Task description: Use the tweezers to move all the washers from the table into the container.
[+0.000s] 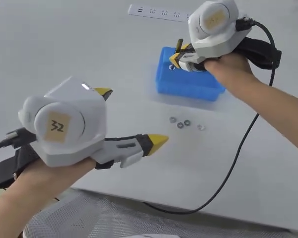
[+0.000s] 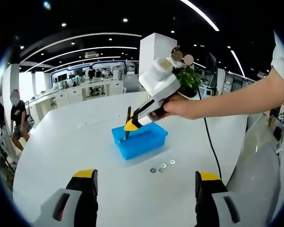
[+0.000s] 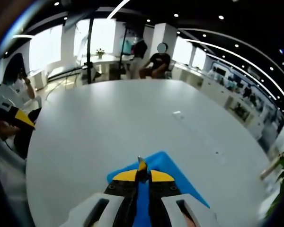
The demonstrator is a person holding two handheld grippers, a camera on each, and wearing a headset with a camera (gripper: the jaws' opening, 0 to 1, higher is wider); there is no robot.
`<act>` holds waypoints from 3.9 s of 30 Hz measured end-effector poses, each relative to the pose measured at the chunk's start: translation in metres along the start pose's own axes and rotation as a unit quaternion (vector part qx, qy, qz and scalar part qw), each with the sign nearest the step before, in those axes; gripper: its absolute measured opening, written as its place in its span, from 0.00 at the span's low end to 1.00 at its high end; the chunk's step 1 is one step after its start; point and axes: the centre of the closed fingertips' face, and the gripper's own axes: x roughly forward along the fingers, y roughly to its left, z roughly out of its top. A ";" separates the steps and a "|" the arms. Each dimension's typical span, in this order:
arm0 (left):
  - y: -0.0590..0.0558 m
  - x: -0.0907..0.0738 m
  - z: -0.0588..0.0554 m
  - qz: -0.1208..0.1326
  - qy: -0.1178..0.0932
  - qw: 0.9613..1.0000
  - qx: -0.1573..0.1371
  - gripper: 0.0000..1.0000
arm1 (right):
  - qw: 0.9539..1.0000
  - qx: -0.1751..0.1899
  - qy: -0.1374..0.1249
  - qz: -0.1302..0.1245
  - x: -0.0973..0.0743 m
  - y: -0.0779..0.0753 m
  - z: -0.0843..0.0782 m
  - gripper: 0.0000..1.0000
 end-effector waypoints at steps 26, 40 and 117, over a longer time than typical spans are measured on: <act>-0.012 0.007 -0.005 -0.013 0.019 1.000 0.019 0.84 | 0.998 0.015 0.047 0.029 0.012 0.007 -0.028 0.04; -0.006 0.002 -0.002 -0.005 0.014 1.000 0.017 0.85 | 0.997 0.070 0.001 0.034 -0.009 0.001 -0.007 0.04; -0.008 0.002 -0.010 -0.001 0.022 1.000 -0.001 0.83 | 0.991 0.112 0.005 0.070 -0.042 0.086 -0.068 0.04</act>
